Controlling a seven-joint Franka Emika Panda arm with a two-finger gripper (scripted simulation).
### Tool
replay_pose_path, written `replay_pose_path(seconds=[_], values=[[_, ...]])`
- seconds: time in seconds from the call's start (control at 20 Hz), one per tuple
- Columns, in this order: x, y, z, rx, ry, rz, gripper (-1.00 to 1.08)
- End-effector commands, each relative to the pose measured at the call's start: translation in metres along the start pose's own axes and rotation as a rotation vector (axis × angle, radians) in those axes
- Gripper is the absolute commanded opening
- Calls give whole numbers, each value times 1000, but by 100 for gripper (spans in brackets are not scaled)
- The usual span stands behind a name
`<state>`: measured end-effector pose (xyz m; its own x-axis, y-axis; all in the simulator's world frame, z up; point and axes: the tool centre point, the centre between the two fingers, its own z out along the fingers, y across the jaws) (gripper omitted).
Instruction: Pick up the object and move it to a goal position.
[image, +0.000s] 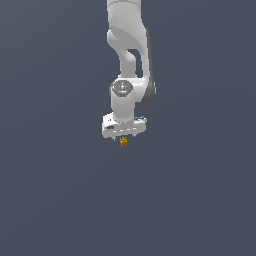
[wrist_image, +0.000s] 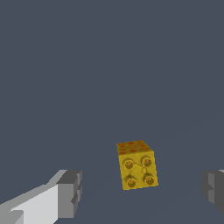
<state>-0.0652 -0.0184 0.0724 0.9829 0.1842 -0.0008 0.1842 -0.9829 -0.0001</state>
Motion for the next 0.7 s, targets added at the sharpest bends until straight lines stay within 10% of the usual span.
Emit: replay_pose_path(seconds=[0.0,0.65], values=[[0,0,3,0,0,0,100],[-1,-1,49,0,1,-4,100]])
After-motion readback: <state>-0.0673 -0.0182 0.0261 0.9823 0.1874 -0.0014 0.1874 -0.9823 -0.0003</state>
